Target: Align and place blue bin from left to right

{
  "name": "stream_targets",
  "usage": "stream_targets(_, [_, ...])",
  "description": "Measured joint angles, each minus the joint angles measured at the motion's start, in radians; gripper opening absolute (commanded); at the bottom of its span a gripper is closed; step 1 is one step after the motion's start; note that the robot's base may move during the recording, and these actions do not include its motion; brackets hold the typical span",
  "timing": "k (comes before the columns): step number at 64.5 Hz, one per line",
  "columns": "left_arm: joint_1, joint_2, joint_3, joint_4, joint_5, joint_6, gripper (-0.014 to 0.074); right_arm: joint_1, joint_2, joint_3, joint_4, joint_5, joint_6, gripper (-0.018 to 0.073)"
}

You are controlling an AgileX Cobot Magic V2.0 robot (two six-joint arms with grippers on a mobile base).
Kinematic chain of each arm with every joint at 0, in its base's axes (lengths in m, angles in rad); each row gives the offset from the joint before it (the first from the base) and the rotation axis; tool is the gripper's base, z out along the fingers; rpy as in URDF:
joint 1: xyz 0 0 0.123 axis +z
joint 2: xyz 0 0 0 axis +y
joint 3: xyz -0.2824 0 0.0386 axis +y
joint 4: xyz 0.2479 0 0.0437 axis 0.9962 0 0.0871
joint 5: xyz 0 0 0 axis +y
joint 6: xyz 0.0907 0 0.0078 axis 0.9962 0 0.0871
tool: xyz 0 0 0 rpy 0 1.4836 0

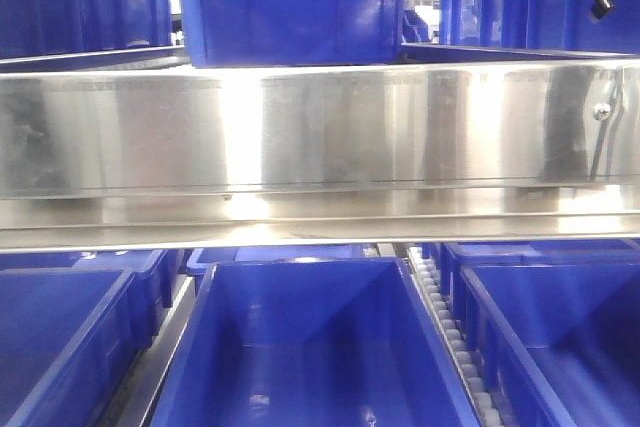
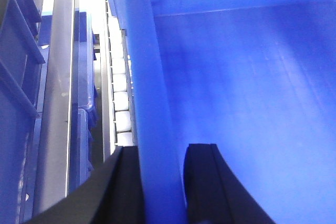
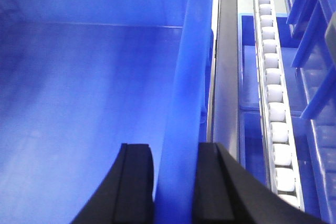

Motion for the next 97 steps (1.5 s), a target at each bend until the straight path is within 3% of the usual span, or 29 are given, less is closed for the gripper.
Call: stream_targets(97, [0.0, 0.0, 0.0, 0.0, 0.0, 0.0, -0.0016, 0.0, 0.0, 0.0, 0.0, 0.0, 0.0, -0.007])
